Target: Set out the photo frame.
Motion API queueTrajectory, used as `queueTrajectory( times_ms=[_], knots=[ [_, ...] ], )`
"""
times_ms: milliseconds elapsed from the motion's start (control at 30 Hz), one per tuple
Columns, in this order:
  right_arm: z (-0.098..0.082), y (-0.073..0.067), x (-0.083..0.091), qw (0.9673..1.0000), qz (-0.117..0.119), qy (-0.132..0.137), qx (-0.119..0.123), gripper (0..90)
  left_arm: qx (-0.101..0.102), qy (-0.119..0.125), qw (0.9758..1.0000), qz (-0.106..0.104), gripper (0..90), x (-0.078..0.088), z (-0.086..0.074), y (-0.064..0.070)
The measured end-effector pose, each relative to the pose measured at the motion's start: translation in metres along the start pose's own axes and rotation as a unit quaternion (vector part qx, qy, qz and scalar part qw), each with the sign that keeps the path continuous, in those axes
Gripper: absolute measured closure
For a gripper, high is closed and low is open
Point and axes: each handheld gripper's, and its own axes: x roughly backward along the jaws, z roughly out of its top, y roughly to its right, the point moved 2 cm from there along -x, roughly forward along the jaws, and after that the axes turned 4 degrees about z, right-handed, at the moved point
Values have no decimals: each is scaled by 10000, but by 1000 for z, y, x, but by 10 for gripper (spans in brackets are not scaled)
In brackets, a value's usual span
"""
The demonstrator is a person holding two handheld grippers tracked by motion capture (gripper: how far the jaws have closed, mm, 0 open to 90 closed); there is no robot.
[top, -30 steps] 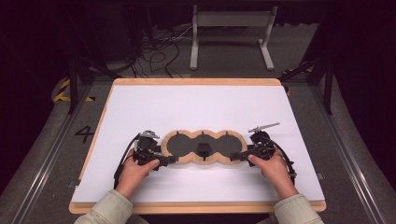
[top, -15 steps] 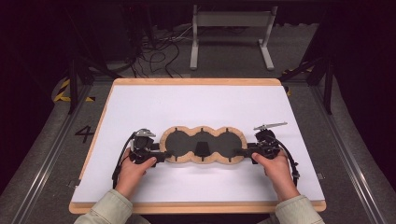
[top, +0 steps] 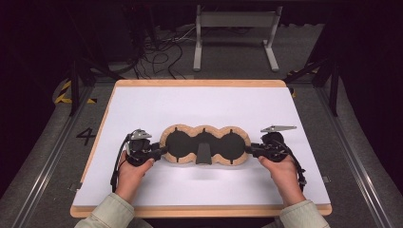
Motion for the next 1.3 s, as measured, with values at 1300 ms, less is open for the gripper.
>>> queueTrajectory(
  times_ms=[1300],
  knots=[
    [-18,-16,28,9951,60,83,978,705,-877,-60,9960,135,679,24,-13,18]
  ],
)
